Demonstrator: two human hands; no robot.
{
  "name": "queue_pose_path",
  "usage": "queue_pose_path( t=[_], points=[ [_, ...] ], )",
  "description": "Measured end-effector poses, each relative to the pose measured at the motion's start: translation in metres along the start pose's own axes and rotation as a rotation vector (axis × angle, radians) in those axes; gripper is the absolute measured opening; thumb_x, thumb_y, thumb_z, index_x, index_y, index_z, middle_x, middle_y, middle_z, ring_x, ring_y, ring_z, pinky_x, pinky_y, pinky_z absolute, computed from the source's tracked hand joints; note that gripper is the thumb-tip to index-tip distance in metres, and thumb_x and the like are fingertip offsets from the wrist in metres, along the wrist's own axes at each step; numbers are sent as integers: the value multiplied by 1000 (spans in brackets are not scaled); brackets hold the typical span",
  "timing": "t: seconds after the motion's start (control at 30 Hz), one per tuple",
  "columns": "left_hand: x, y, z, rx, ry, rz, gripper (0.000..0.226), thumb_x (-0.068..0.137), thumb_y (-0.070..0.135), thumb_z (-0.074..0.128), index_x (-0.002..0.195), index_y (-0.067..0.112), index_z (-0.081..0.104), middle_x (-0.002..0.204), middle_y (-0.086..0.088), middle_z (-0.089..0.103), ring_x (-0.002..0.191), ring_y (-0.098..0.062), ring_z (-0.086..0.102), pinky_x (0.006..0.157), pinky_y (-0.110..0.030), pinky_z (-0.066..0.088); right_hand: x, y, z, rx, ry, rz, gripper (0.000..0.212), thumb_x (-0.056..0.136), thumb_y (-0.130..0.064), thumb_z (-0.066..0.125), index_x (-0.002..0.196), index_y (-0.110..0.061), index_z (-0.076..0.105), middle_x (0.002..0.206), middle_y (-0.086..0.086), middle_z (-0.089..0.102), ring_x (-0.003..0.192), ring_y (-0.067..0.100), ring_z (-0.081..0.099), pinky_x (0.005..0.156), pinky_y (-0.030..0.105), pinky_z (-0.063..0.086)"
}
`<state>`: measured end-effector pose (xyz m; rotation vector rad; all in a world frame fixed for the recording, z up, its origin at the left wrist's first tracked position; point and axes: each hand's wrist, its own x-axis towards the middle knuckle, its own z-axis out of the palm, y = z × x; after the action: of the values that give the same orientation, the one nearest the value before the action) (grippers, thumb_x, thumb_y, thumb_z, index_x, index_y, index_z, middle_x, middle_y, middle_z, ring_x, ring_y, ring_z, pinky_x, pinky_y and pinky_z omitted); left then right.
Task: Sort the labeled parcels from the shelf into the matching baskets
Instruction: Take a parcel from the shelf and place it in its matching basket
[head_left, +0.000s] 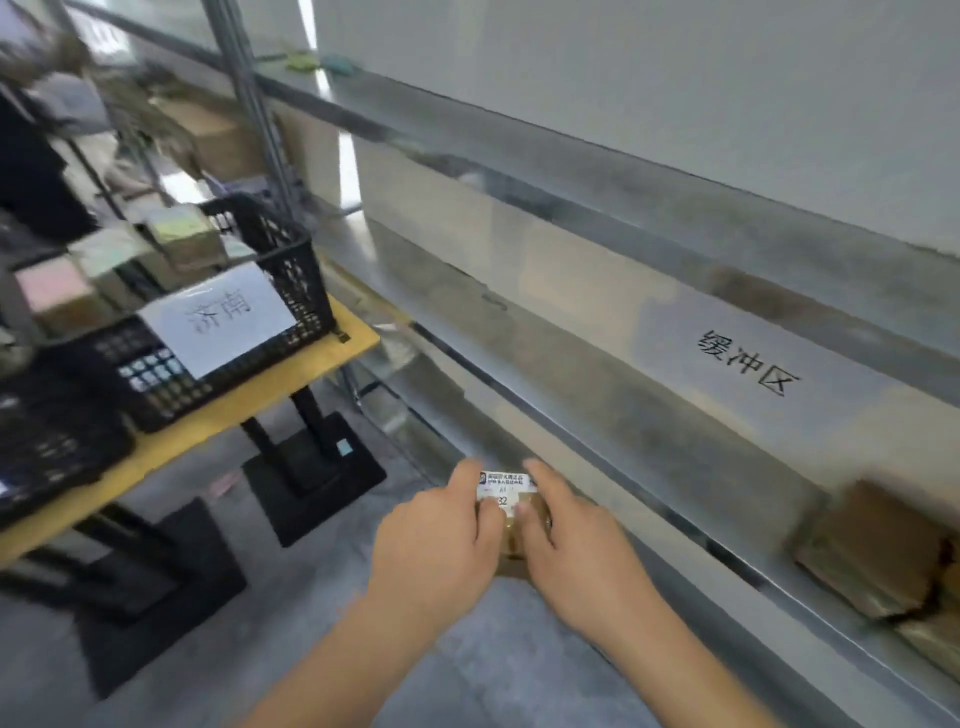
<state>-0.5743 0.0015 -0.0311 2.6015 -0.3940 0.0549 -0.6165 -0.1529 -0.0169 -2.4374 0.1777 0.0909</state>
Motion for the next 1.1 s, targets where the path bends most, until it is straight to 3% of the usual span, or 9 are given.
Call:
queue_pose_path(
  t=[0.07,0.13,0.3,0.43,0.57,0.7,0.8,0.9,1.1],
  points=[
    [-9,-32,-20,-1,33,-70,20,99,47,26,106,33,39,76,3,65,69,-24,62,64,-42,53,8,-29,25,15,-47,-64,34,105,-36,42,139,-36,39,106,-3,69,95,19,63,77,36,48],
    [-18,-60,-36,-3,63,-131,22,100,51,22,94,32,33,70,4,63,64,-22,61,60,-42,52,15,-54,48,50,-89,-108,12,105,-39,42,116,-35,43,92,-8,67,83,15,62,71,38,48],
    [-35,-111,-64,16,113,-318,22,103,45,28,88,28,24,71,5,59,62,-21,57,58,-39,48,35,-105,94,104,-114,-202,29,103,-53,40,85,-30,40,76,-12,60,74,7,57,57,26,37],
    [-34,-139,-76,-19,151,-406,18,101,42,37,112,31,27,89,8,65,68,-17,60,58,-36,48,61,-131,126,136,-132,-230,11,102,-41,53,101,-36,43,98,-18,61,91,3,58,67,20,44],
    [-20,-171,-86,-20,207,-459,45,100,45,39,139,35,17,105,11,64,80,-12,60,59,-30,45,93,-157,150,247,-188,-192,28,99,-31,62,123,-37,50,116,-21,64,109,3,60,87,27,52],
    [5,-208,-98,-22,265,-502,54,97,52,40,144,38,17,107,13,59,89,-10,58,70,-34,53,139,-186,171,294,-226,-217,29,97,-29,66,121,-39,54,114,-19,63,110,0,58,86,23,51],
    [32,-236,-113,-30,305,-551,62,95,60,35,150,41,13,128,12,53,113,-12,52,88,-33,50,178,-214,187,320,-281,-251,30,95,-29,68,121,-39,55,114,-19,61,106,-7,56,78,9,46],
    [52,-265,-129,52,303,-633,68,93,73,16,154,49,-3,160,-3,30,147,-25,27,117,-42,31,213,-242,207,329,-348,-306,32,95,-32,68,124,-39,55,114,-20,60,105,-11,54,73,2,43],
    [46,-324,-165,147,358,-860,68,89,75,8,149,58,-17,169,-7,1,155,-29,-5,125,-44,8,254,-309,255,323,-500,-412,30,95,-30,69,118,-42,54,117,-16,63,110,0,57,86,21,51]
  ],
)
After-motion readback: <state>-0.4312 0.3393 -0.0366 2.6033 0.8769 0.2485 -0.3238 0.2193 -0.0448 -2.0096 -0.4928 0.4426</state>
